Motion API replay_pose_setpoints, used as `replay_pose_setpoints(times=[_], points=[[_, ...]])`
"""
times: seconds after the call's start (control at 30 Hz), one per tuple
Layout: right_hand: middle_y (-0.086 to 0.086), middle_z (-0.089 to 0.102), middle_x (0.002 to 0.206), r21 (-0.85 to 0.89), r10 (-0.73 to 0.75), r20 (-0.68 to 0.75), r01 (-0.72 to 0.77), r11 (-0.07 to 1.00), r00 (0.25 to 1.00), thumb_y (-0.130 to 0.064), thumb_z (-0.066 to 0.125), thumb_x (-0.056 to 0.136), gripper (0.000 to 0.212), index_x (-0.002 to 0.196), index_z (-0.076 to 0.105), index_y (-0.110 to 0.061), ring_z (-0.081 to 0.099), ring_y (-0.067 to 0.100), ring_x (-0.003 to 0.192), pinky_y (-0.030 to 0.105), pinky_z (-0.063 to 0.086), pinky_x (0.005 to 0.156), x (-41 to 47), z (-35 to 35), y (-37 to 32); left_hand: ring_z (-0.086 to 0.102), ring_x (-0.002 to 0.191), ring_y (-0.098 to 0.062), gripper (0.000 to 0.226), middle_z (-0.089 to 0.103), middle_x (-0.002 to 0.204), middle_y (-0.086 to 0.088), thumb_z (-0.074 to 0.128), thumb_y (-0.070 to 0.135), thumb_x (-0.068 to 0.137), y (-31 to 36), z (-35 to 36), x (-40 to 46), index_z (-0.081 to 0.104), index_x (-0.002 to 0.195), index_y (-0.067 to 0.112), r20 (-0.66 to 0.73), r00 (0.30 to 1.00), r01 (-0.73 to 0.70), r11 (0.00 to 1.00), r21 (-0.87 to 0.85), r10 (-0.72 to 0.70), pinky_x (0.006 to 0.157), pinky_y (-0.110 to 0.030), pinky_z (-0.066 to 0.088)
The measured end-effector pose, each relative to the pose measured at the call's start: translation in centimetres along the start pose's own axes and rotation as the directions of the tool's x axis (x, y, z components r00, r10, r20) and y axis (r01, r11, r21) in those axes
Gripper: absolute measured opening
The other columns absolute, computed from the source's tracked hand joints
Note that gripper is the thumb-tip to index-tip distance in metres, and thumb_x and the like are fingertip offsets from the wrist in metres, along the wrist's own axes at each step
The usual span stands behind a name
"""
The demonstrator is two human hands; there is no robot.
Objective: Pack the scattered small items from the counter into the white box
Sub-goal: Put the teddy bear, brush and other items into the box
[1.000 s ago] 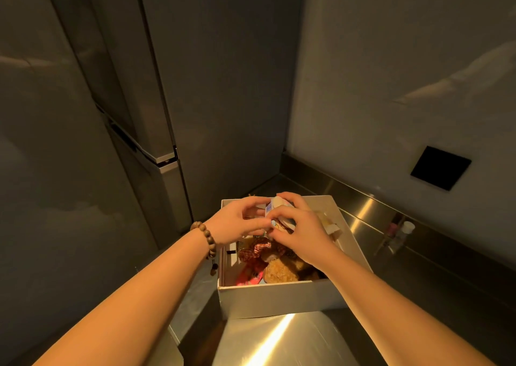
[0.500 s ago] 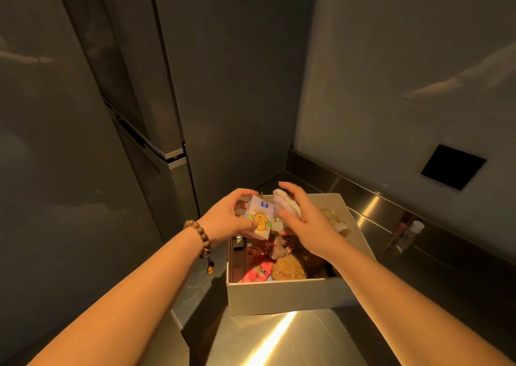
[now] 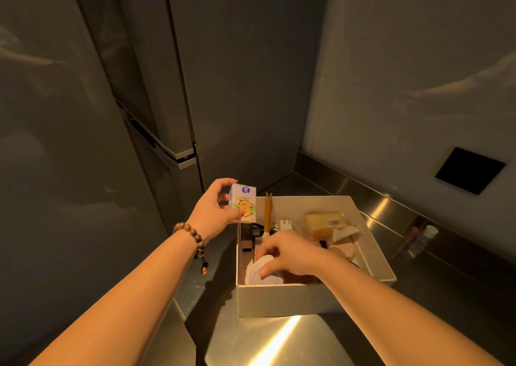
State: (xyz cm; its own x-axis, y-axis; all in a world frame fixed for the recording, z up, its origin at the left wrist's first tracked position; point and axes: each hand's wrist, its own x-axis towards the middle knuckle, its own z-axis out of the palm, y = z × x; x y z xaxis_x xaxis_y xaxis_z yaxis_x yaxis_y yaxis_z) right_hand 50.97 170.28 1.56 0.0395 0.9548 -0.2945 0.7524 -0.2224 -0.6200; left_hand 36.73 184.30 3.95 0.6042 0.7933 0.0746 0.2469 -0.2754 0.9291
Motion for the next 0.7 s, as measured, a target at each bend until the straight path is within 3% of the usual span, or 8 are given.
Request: replay_pose_setpoints(times=[0.07,0.13,0.23,0.37,0.47,0.53,0.63,0.7], points=[[-0.006,0.064,0.108,0.001,0.026,-0.043,-0.026,1.000,0.999,-0.034,0.070,0.084,0.028,0.110,0.068,-0.026,0.057,0.008,0.092,0.015,0.044,0.070,0.2,0.0,-0.1,0.062,0.094,-0.011,0.059,0.055,0.114,0.005,0.072,0.005,0.076,-0.1,0.1,0.0,0.042,0.120,0.031,0.011,1.000,-0.007,1.000,0.011,0.007,0.065,-0.020,0.056],[-0.007,0.065,0.104,0.040,0.084,-0.200,-0.077,0.996,0.976,-0.037,0.064,0.088,0.024,0.108,0.067,-0.026,0.059,0.010,0.094,0.018,0.047,0.073,0.4,-0.8,-0.5,0.064,0.092,-0.011,0.059,0.057,0.113,0.005,0.072,0.005,0.076,-0.1,0.2,-0.1,0.041,0.119,0.032,0.037,0.999,-0.022,1.000,0.010,0.022,0.066,-0.021,0.056],[-0.011,0.059,0.094,0.219,0.154,-0.448,-0.059,0.974,0.880,-0.036,0.060,0.090,0.031,0.119,0.056,-0.025,0.059,0.007,0.087,0.017,0.047,0.067,0.6,-2.9,-1.1,0.065,0.092,-0.013,0.059,0.058,0.112,0.003,0.073,0.006,0.076,0.0,0.5,-0.2,0.042,0.118,0.033,0.078,0.997,-0.026,1.000,-0.006,0.026,0.070,-0.028,0.058],[-0.007,0.057,0.114,0.396,0.140,-0.407,0.036,0.918,0.902,-0.027,0.060,0.092,0.054,0.140,0.037,-0.031,0.060,0.009,0.097,0.019,0.054,0.068,0.9,-4.0,-1.7,0.067,0.091,-0.014,0.059,0.060,0.113,0.002,0.073,0.006,0.076,0.3,1.2,-0.5,0.043,0.120,0.032,0.170,0.985,-0.024,0.997,-0.067,0.035,0.074,-0.035,0.058],[-0.002,0.058,0.124,0.412,0.123,-0.423,0.069,0.908,0.898,-0.021,0.064,0.089,0.050,0.135,0.046,-0.028,0.061,0.015,0.106,0.032,0.059,0.079,1.4,-3.8,-1.9,0.067,0.091,-0.014,0.059,0.060,0.113,0.002,0.072,0.007,0.076,0.4,1.4,-0.8,0.043,0.121,0.032,0.210,0.976,-0.043,0.996,-0.078,0.059,0.076,-0.034,0.058],[-0.002,0.060,0.121,0.398,0.127,-0.463,0.078,0.914,0.877,-0.020,0.066,0.087,0.042,0.127,0.053,-0.026,0.062,0.014,0.104,0.035,0.059,0.080,1.8,-3.7,-1.7,0.066,0.093,-0.010,0.059,0.059,0.115,0.004,0.073,0.010,0.077,0.2,1.4,-0.7,0.043,0.123,0.032,0.196,0.978,-0.067,0.997,-0.033,0.072,0.075,-0.026,0.057],[-0.003,0.061,0.117,0.374,0.168,-0.508,0.040,0.927,0.845,-0.020,0.069,0.086,0.036,0.119,0.055,-0.026,0.062,0.012,0.101,0.025,0.058,0.070,2.5,-3.5,-1.3,0.055,0.102,-0.002,0.060,0.054,0.121,0.010,0.073,0.020,0.077,-0.8,1.0,-0.5,0.043,0.127,0.031,0.113,0.989,-0.118,0.978,0.172,0.100,0.075,-0.011,0.046],[-0.005,0.061,0.113,0.299,0.187,-0.524,-0.026,0.954,0.831,-0.023,0.070,0.084,0.034,0.111,0.052,-0.031,0.060,0.007,0.094,0.015,0.051,0.058,3.0,-3.1,-1.1,0.049,0.111,-0.005,0.059,0.052,0.126,0.008,0.071,0.027,0.079,-2.3,0.7,-0.8,0.043,0.131,0.029,0.050,0.992,-0.123,0.942,0.311,0.113,0.086,-0.015,0.041]])
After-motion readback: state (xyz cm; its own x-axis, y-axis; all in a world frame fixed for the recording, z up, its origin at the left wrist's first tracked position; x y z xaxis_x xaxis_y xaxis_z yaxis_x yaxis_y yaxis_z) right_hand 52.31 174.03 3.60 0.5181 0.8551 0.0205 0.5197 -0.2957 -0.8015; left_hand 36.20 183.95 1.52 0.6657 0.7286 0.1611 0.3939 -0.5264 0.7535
